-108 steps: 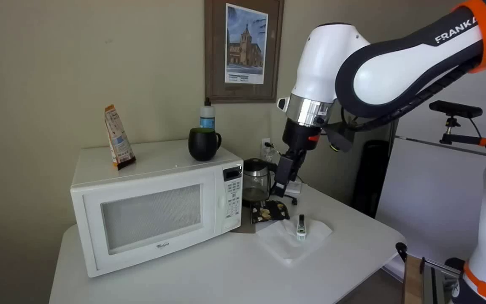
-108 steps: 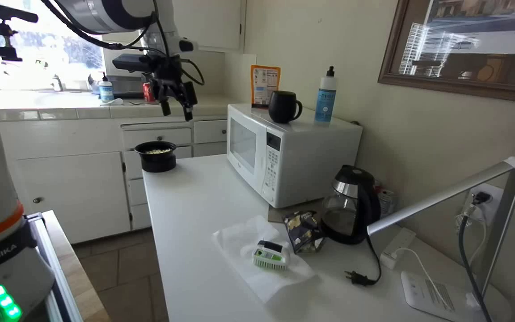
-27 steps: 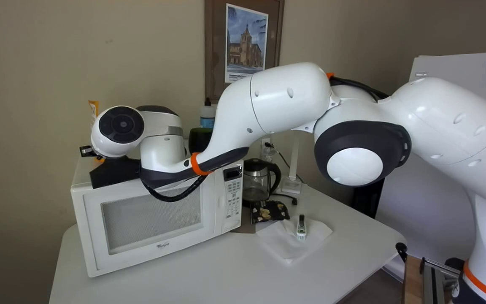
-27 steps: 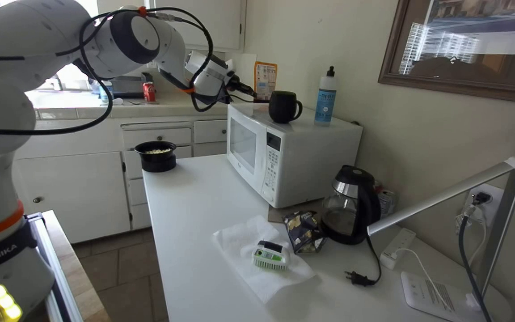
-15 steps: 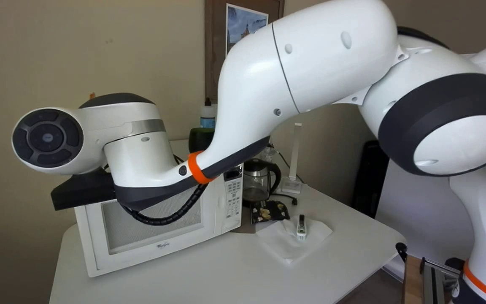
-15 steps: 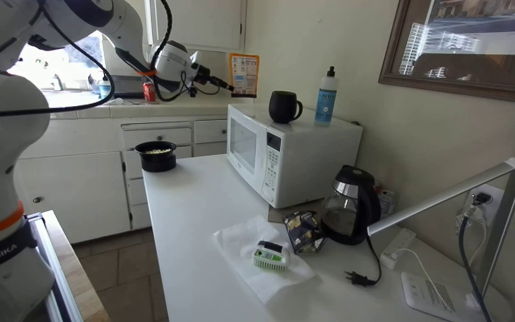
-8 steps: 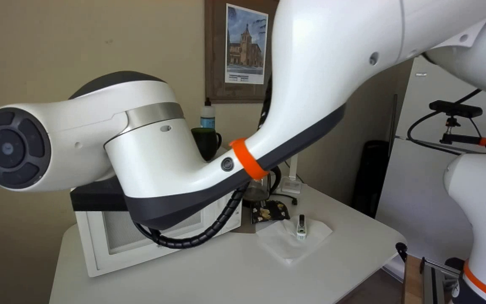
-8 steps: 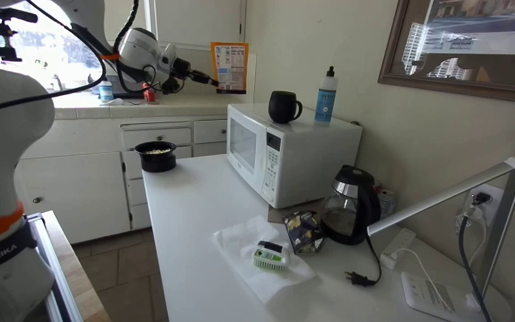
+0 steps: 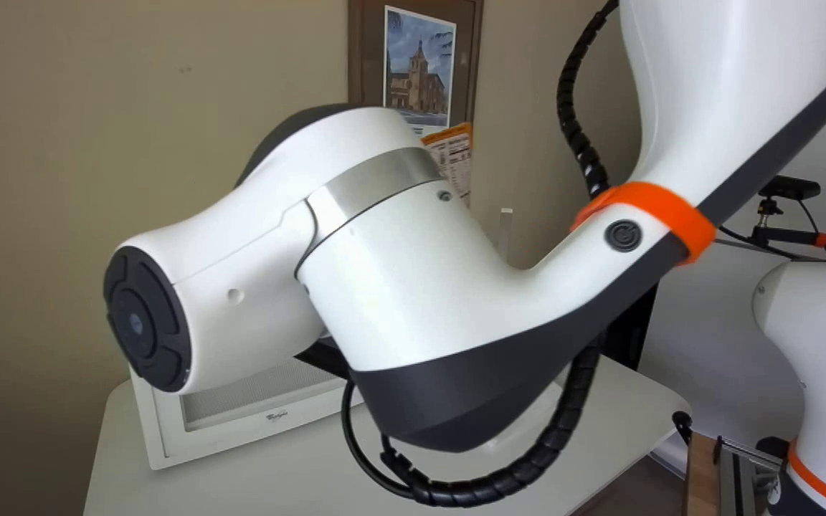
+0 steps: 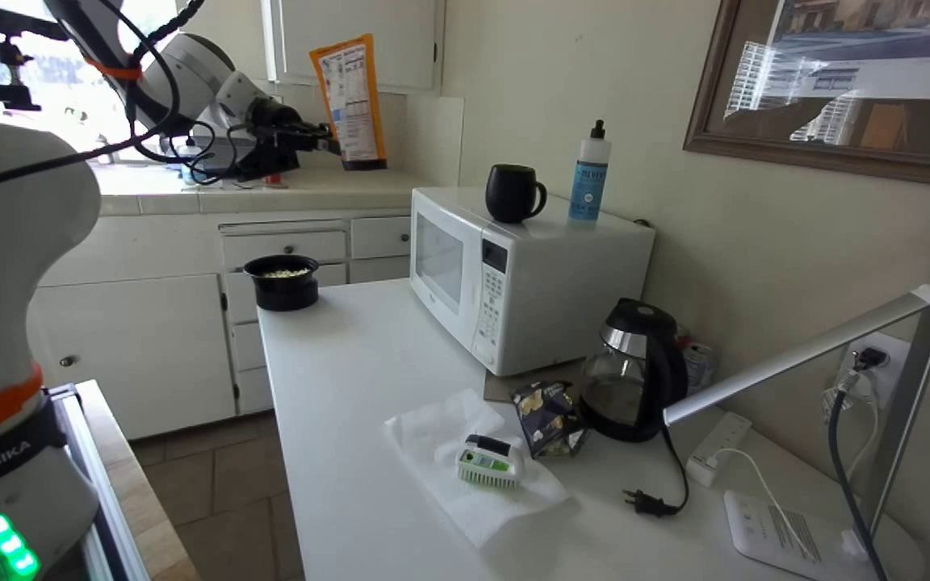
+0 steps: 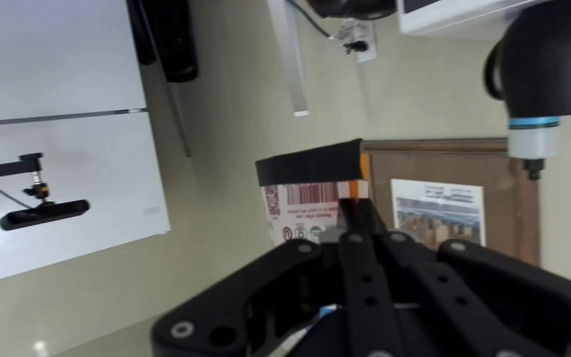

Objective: Pick the white and orange packet from the microwave top and put it on the white paper towel

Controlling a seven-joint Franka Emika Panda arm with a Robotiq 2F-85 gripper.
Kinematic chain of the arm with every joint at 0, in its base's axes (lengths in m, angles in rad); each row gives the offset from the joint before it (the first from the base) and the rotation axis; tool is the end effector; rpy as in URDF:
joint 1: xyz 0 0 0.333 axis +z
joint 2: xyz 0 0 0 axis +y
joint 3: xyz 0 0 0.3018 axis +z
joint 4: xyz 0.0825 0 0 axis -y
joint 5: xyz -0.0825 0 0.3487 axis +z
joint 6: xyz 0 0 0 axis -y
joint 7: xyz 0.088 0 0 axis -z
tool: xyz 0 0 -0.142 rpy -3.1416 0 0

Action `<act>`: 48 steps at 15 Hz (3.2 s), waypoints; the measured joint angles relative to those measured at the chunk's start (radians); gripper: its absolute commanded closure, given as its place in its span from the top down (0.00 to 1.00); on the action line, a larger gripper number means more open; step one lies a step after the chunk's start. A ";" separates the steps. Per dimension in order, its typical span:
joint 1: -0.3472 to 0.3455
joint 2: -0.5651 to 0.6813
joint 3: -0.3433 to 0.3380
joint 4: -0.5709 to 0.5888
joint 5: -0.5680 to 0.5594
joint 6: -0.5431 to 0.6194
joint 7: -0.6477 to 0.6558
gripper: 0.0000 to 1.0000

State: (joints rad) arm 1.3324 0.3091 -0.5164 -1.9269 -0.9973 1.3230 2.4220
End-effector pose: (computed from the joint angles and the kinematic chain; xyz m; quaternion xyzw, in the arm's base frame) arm 0.4171 0.2718 0.3841 0.5761 -0.4964 0.5494 0.3462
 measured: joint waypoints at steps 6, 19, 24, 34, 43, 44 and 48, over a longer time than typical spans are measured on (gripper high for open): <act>-0.238 -0.142 0.289 -0.112 0.001 -0.114 0.133 0.01; -0.580 -0.114 0.521 -0.166 0.021 -0.026 0.199 0.00; -0.795 -0.012 0.588 -0.257 0.033 0.175 0.296 0.00; -0.773 0.303 0.433 -0.128 0.019 0.419 0.291 0.01; -0.856 0.354 0.512 -0.082 0.010 0.404 0.284 0.00; -0.879 0.366 0.525 -0.076 0.010 0.404 0.284 0.00; -0.951 0.423 0.541 -0.061 -0.008 0.425 0.288 0.00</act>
State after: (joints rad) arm 0.3815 0.7321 0.0248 -1.9882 -1.0052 1.7484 2.7096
